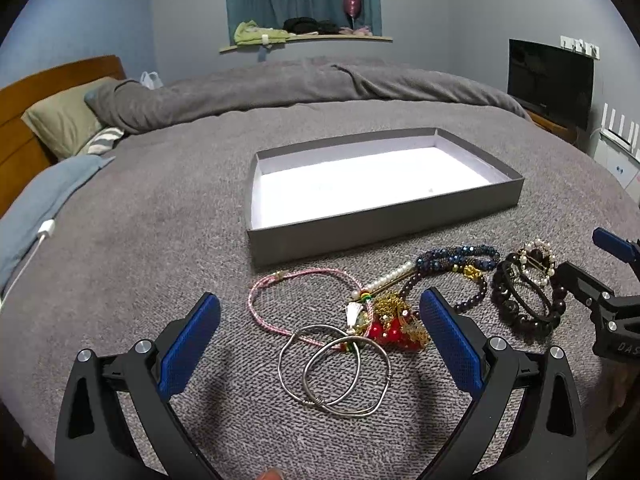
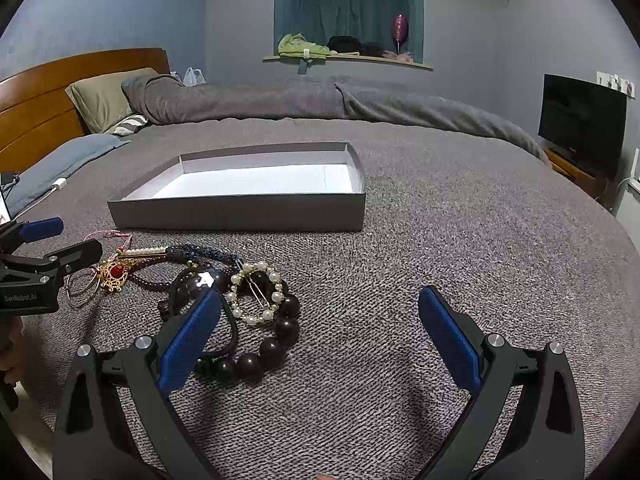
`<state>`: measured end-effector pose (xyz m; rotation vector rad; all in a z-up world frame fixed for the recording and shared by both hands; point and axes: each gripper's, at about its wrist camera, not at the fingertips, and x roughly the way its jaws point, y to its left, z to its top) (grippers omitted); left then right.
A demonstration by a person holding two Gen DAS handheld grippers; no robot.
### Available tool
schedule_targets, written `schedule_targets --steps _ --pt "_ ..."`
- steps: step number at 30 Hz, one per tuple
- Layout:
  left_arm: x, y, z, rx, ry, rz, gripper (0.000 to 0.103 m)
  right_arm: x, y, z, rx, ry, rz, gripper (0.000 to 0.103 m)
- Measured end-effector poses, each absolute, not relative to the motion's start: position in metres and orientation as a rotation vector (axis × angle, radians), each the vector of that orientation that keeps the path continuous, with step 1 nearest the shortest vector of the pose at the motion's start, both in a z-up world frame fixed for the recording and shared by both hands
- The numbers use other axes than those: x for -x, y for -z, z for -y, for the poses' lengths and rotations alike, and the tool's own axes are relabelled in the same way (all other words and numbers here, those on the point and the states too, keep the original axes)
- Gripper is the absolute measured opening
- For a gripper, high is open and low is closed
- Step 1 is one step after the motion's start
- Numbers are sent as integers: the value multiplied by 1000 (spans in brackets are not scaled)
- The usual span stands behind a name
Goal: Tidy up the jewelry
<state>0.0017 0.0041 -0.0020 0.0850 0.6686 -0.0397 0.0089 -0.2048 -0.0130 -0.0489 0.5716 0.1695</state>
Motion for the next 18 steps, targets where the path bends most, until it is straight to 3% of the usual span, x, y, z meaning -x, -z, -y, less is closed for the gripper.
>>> schedule_targets --steps 18 --pt "0 1 -4 -82 43 -665 99 -8 13 204 57 -169 -567 98"
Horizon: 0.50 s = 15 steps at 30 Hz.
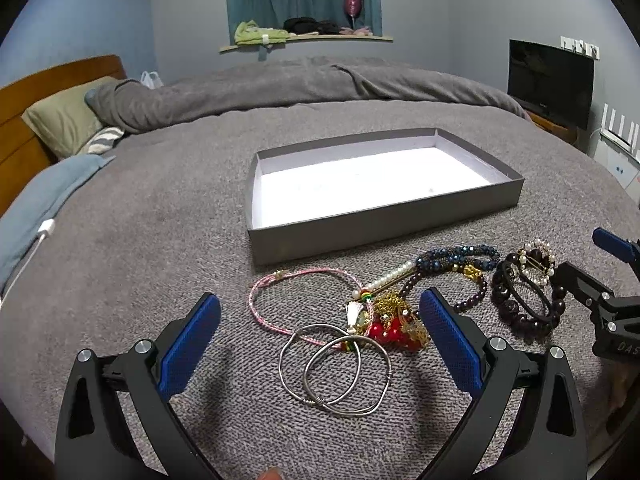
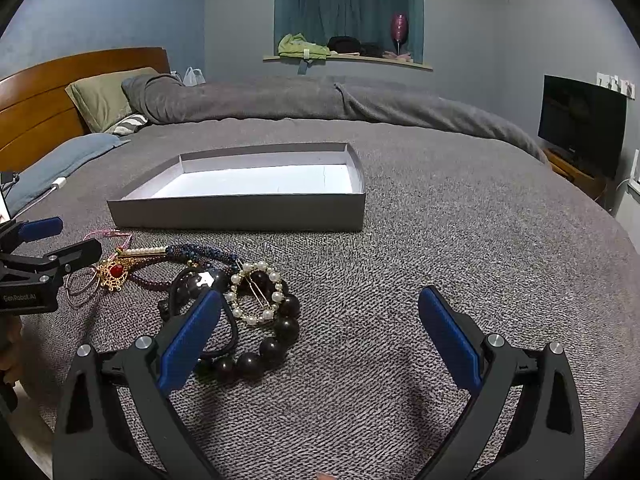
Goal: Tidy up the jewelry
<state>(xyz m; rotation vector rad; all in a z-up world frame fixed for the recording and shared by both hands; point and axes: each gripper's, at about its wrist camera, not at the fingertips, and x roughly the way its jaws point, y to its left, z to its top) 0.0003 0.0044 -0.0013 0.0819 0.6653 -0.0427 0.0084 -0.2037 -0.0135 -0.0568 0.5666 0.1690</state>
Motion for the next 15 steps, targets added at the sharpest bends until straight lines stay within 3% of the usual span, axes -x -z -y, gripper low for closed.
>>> schedule_targets --steps 15 --pt "1 -1 -6 -73 53 -661 99 -8 12 206 45 -171 -565 98"
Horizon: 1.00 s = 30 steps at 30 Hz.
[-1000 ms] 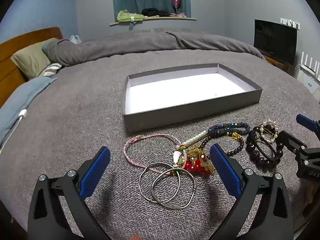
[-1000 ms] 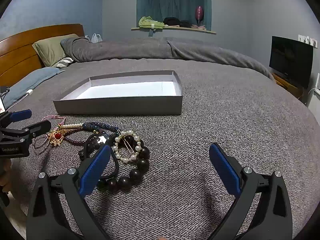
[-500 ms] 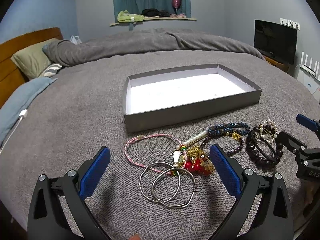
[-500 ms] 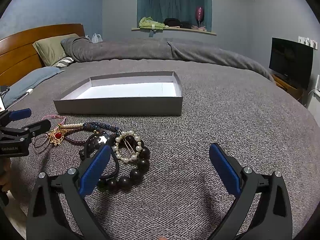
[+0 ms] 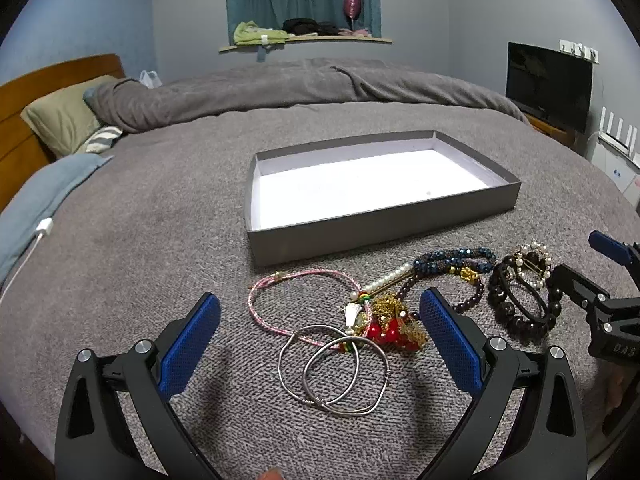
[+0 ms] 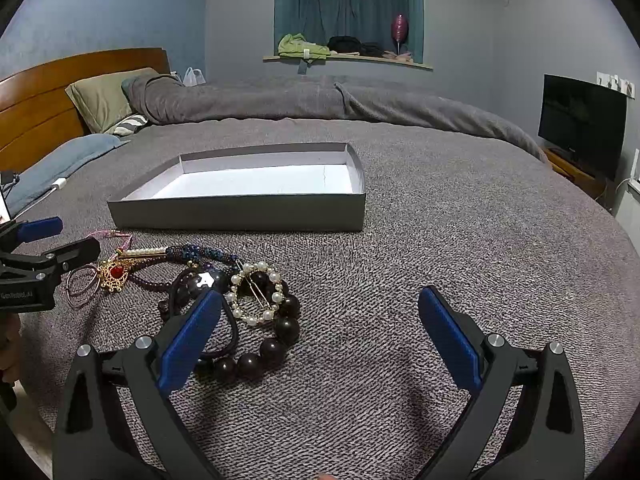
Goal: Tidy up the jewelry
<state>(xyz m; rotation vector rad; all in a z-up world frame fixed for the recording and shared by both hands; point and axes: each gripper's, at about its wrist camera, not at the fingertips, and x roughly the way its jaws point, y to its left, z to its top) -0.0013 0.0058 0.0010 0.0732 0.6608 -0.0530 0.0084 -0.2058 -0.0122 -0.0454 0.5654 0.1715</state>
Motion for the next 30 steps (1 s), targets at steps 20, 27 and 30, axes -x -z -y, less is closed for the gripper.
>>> schedule_targets --steps 20,27,30 --pt "4 -5 -12 -67 96 -617 99 -19 2 186 76 -298 -562 53" --pt "-1 -4 -20 -52 82 -630 99 -31 7 186 73 -320 -619 44" --pt "-3 -2 -21 -54 78 -639 99 -34 11 186 70 -328 -645 34"
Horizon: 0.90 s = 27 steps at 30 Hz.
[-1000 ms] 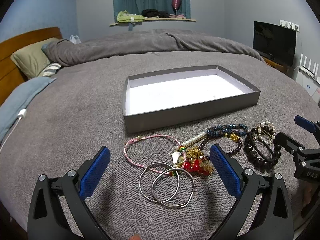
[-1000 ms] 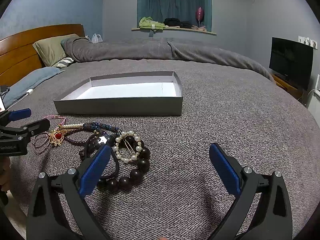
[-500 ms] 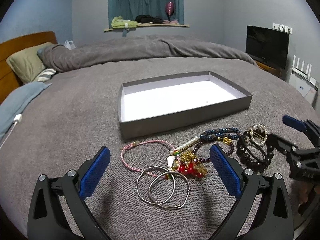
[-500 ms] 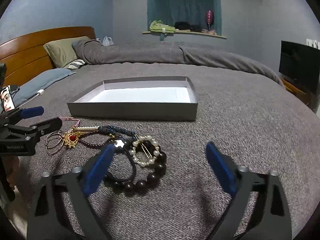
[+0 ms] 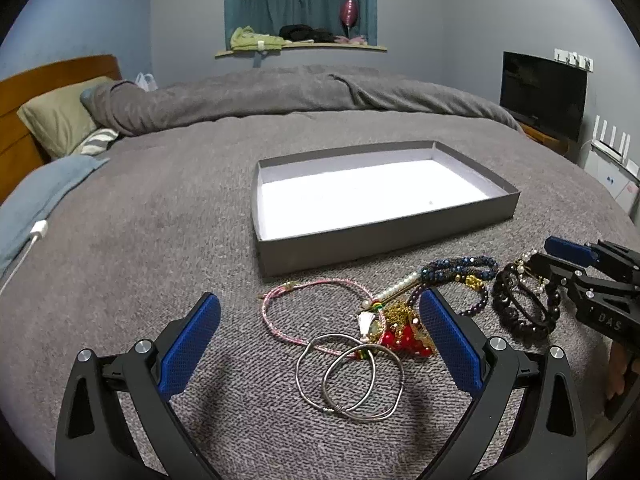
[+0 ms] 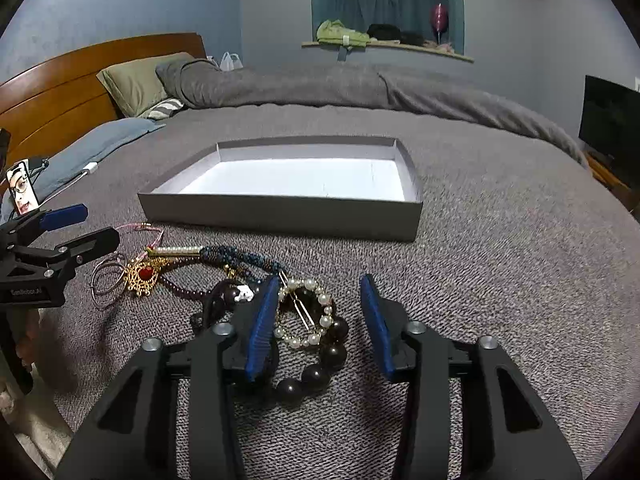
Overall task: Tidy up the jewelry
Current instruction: 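Grasp the pearl hair clip with right tool while left tool grasps pink cord bracelet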
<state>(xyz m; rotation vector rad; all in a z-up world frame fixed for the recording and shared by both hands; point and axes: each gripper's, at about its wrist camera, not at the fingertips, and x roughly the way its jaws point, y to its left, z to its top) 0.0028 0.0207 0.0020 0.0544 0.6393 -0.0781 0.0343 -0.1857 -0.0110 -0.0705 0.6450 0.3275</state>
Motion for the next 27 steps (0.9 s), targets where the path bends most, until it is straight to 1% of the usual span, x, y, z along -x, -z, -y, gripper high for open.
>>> schedule_targets --steps 1,2,3,4,5,6,13,19,20,21,22,23,24,25,26,27 --pt "-3 -1 -21 -56 75 -642 99 -35 12 185 72 -332 -652 32" --pt "-4 -1 -22 -56 70 -648 99 -35 14 184 76 -336 -658 29" --pt "-5 0 -23 -51 71 -652 99 -34 14 183 79 -336 -657 23" --pt "-6 1 -25 -41 74 -660 99 -33 15 184 83 -334 -653 20" --pt "-8 2 -27 -31 76 -668 99 -32 14 183 88 -333 -646 10" --pt "-9 2 -28 -26 76 -673 99 -30 13 184 84 -336 -638 8" --pt "-15 3 -41 -46 21 -680 99 -19 -1 197 25 -331 -553 7" --pt "-24 6 -58 -16 -16 -715 94 -21 -2 202 6 -321 -560 7" --pt "-25 6 -58 -16 -20 -719 91 -21 -2 203 8 -321 -560 7" --pt "-28 7 -59 -19 -28 -725 81 -20 -2 202 12 -321 -559 7" --pt "-31 9 -60 -18 -30 -737 75 -20 -2 202 15 -323 -558 7" --pt "-36 12 -61 -15 -28 -762 63 -19 -2 201 17 -324 -556 7" --pt "-40 15 -61 -17 -30 -781 54 -19 -2 201 17 -324 -555 7" --pt "-43 19 -61 -19 -33 -799 51 -18 -2 201 17 -326 -554 7" --pt "-46 22 -62 -17 -30 -820 44 -17 -2 201 17 -327 -554 7" --pt "-47 23 -63 -12 -24 -829 34 -17 -3 201 16 -327 -552 7"
